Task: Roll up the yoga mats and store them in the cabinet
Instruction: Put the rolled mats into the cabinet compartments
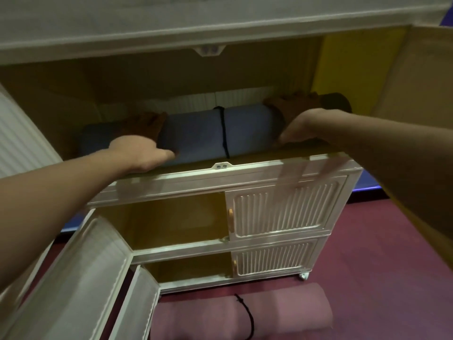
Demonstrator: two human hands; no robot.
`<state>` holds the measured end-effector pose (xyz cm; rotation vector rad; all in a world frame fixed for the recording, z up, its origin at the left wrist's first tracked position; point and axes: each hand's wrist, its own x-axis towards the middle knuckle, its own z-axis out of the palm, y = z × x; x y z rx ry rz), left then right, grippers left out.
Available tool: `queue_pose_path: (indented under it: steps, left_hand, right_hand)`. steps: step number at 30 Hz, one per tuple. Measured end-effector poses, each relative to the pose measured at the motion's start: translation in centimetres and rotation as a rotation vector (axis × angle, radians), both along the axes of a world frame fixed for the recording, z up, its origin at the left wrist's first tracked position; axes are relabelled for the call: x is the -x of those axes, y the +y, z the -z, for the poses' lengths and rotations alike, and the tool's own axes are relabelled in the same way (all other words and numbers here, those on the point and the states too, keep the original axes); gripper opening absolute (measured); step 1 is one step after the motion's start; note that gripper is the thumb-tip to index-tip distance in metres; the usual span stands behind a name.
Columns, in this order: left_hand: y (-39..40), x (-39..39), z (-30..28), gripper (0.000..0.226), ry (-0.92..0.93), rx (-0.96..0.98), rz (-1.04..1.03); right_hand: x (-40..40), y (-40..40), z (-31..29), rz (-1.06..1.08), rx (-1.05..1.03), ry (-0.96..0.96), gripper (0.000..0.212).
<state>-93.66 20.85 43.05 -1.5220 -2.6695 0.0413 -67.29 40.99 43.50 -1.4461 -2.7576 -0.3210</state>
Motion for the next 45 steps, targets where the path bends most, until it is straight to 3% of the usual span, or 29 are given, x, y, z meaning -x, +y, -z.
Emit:
queue_pose_path:
  steps: [4,7,11,15,20,24,30,33,35,38,40,43,45]
  left_hand:
    - [-2.8,0.1,1.4,0.051,0.346,-0.086,0.13]
    - [-3.8,-0.6,1.8,0.071,0.358,-0.035,0.2]
    - [-2.9,-1.6,0.6,0.074,0.263,0.051,0.157]
    - [-2.5,-4.2,-2.9,0.065,0.337,0.159,0.174]
    - [-7.2,-8.8,-3.6,0.059,0.399,0.238,0.324]
    - [-12.1,-8.7,-6.0,0.053,0.479,0.231,0.227]
    - [-19.6,-6.1,-13.8,0.053,0.558,0.029,-0.018]
    - [-23.4,-4.6,-15.3,0.069,0.463,-0.04,-0.187]
    - [-25.7,-3.5,-14.6,0.073,0.305,-0.092,-0.305]
    - [-27.6,-2.4,-13.6,0.054,0.068,-0.237,-0.387]
    - [-27.2,-2.5,-14.0,0.034,-0.069,-0.313,-0.38]
    - [-25.6,-4.2,-14.6,0.026,-0.361,-0.392,-0.35]
    - [-25.0,-6.2,-14.4,0.023,-0.604,-0.456,-0.346]
  right_hand:
    - [-2.6,-3.5,0.1,-0.065,-0.044,0.062,0.078]
    - [-4.8,-5.4,-0.1,-0.115,-0.117,0.047,0.053]
    - [-4.4,-7.0,-0.9,-0.069,-0.054,-0.082,0.062]
    - [-4.6,-9.1,-2.6,0.045,0.056,-0.117,0.071]
    - [-4.2,-15.1,-2.6,-0.083,0.074,-0.263,0.062]
    - [-6.0,-18.3,-6.5,-0.087,0.024,-0.196,0.054]
    - [-13.1,-19.1,-12.8,0.084,-0.169,-0.02,0.056]
    - [-15.9,-20.1,-14.0,0.318,-0.072,0.15,0.071]
    - [-16.9,-20.9,-13.9,0.424,-0.001,0.218,0.076]
    - [-18.3,-22.2,-13.6,0.412,0.032,0.305,0.033]
    - [-18.8,-22.7,-13.9,0.41,0.039,0.35,0.016]
    - [-18.3,-23.6,-15.2,0.417,0.143,0.423,0.019]
    - [-17.5,-24.2,-15.7,0.497,0.332,0.498,0.029]
